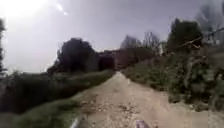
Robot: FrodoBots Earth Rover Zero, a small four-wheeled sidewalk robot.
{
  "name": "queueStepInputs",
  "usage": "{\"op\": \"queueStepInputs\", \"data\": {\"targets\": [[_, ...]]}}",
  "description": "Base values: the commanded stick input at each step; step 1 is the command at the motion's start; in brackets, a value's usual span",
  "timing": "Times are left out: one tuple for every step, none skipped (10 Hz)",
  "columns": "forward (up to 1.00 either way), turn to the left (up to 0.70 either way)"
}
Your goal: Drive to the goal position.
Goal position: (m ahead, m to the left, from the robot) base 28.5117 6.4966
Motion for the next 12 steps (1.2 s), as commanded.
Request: {"op": "queueStepInputs", "data": {"targets": [[0.85, 0.0], [0.85, 0.0], [0.85, 0.0], [0.85, 0.0], [0.85, 0.0], [0.85, -0.04], [0.85, -0.14], [0.85, -0.3], [0.85, -0.34], [0.85, -0.34], [0.85, -0.21], [0.85, 0.0]]}}
